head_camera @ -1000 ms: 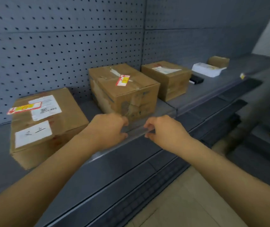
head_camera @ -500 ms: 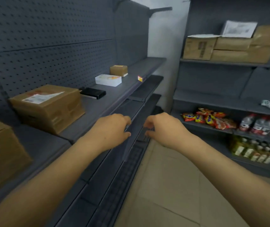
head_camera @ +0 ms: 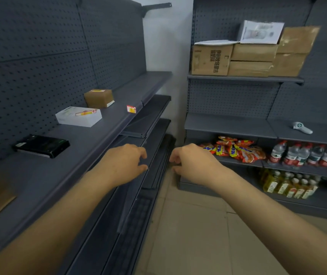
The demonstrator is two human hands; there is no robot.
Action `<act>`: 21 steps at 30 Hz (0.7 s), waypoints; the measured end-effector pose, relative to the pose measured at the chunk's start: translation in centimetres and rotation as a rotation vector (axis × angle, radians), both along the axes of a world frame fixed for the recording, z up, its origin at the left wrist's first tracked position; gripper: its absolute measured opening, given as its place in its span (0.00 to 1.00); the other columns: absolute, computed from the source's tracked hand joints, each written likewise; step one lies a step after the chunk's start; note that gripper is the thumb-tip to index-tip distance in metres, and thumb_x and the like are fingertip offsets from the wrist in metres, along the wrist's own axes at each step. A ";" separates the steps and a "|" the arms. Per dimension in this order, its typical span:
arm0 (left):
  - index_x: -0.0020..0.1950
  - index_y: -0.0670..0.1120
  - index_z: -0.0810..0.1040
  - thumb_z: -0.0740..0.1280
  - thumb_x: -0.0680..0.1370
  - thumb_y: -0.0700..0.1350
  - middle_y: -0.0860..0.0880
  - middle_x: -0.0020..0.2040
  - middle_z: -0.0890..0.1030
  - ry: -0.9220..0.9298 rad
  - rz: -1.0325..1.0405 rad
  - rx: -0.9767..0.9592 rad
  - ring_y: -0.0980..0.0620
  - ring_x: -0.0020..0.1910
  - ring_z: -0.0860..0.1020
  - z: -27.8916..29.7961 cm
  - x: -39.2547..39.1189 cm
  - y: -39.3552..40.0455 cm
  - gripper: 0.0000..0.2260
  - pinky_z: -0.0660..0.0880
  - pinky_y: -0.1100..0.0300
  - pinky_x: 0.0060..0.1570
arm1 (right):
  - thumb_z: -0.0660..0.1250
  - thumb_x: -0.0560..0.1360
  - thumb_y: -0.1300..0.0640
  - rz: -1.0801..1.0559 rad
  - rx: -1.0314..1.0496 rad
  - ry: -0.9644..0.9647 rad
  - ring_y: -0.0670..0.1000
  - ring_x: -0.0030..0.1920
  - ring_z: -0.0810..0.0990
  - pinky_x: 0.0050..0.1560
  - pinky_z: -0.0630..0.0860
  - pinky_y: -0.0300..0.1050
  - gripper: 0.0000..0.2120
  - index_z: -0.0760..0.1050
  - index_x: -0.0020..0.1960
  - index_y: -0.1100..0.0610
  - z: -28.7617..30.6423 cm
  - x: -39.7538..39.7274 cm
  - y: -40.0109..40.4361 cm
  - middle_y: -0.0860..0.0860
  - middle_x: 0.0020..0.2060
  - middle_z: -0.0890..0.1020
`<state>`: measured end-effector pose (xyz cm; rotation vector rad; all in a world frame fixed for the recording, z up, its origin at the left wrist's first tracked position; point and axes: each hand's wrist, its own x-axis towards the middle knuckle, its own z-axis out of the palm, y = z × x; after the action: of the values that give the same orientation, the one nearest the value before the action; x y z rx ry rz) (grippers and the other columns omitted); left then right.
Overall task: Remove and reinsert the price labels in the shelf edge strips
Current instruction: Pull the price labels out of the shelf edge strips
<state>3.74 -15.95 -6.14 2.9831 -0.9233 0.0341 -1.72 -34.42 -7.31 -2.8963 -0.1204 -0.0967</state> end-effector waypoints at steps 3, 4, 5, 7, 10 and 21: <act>0.64 0.52 0.72 0.63 0.78 0.54 0.51 0.59 0.77 0.009 0.022 0.009 0.51 0.55 0.76 -0.4 5.7 -0.6 0.16 0.74 0.57 0.51 | 0.67 0.74 0.52 0.002 -0.005 0.000 0.56 0.52 0.79 0.51 0.79 0.53 0.13 0.76 0.57 0.53 -0.2 5.9 -1.1 0.54 0.53 0.81; 0.64 0.52 0.72 0.63 0.78 0.54 0.51 0.59 0.77 0.020 0.029 0.014 0.51 0.55 0.76 -0.4 7.6 -0.8 0.16 0.74 0.57 0.51 | 0.67 0.74 0.52 0.003 -0.010 -0.001 0.56 0.52 0.79 0.50 0.79 0.52 0.12 0.76 0.57 0.53 -0.2 7.9 -1.4 0.53 0.53 0.81; 0.64 0.52 0.72 0.63 0.78 0.54 0.51 0.59 0.77 0.035 0.042 0.015 0.51 0.55 0.76 -0.5 9.4 -1.0 0.16 0.74 0.57 0.51 | 0.67 0.74 0.52 0.008 -0.010 0.004 0.56 0.51 0.79 0.50 0.78 0.51 0.12 0.76 0.57 0.53 -0.1 9.8 -1.7 0.53 0.53 0.81; 0.64 0.52 0.73 0.63 0.78 0.54 0.50 0.58 0.77 0.040 0.062 0.016 0.50 0.55 0.76 -0.5 13.1 -1.4 0.16 0.74 0.57 0.51 | 0.67 0.74 0.52 0.014 -0.001 0.009 0.55 0.51 0.79 0.49 0.78 0.49 0.13 0.76 0.57 0.52 -0.1 13.5 -2.3 0.52 0.52 0.82; 0.63 0.51 0.73 0.64 0.77 0.54 0.50 0.58 0.78 0.037 0.092 0.009 0.49 0.55 0.76 -0.2 18.2 -2.5 0.16 0.74 0.55 0.52 | 0.67 0.74 0.51 0.021 0.004 0.014 0.55 0.53 0.79 0.49 0.75 0.47 0.14 0.76 0.58 0.51 -0.2 18.6 -3.5 0.52 0.53 0.81; 0.57 0.52 0.76 0.65 0.77 0.54 0.50 0.53 0.79 0.016 0.294 -0.056 0.49 0.49 0.78 -1.2 34.0 -7.4 0.11 0.74 0.57 0.45 | 0.65 0.75 0.53 0.202 0.016 0.041 0.54 0.53 0.78 0.51 0.78 0.52 0.12 0.76 0.58 0.52 -1.5 37.8 -9.0 0.53 0.53 0.81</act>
<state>37.76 -23.30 -7.32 3.0322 -0.4675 0.0397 36.05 -43.44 -8.83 -2.8497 -0.4011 -0.0024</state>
